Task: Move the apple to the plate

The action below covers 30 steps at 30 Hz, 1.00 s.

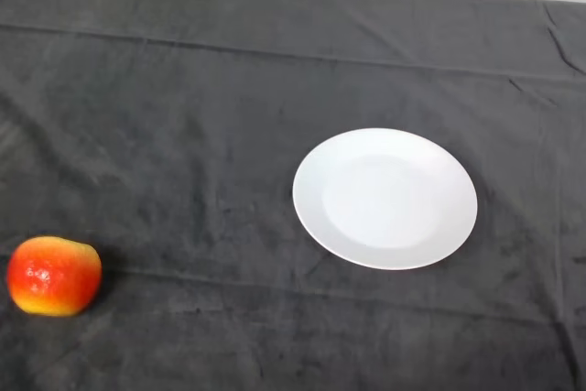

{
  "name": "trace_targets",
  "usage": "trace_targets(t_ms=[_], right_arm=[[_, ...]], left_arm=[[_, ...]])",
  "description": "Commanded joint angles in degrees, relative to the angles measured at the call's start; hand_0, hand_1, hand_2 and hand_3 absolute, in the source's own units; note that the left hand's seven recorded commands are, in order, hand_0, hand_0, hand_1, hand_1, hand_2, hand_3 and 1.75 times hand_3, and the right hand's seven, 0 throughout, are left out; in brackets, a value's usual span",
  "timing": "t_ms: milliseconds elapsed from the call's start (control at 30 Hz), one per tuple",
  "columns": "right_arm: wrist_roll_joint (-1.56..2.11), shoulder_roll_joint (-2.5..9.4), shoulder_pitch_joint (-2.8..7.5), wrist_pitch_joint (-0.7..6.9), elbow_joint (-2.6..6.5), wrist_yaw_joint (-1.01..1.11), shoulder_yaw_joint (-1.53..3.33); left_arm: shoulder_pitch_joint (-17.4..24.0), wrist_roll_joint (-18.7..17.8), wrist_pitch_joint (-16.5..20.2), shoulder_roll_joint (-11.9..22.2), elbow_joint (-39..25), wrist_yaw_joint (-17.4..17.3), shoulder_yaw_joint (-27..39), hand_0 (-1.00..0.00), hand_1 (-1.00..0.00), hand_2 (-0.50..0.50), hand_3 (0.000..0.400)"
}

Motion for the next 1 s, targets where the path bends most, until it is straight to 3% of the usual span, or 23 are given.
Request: trace_targets(t_ms=[33, 1000], right_arm=[[1.09, -0.86, -1.51, -0.33, -0.09, 0.27, -1.00], [1.07, -0.84, -1.50, -0.33, -0.12, 0.25, -1.00]], left_arm=[[-2.10, 1.35, -1.51, 2.65, 1.63, -0.07, -1.80, 0.00, 0.00, 0.00, 0.000], [-3.67, 7.65, -4.26, 0.95, 2.02, 0.52, -8.24, 0.00, 0.00, 0.00, 0.000]])
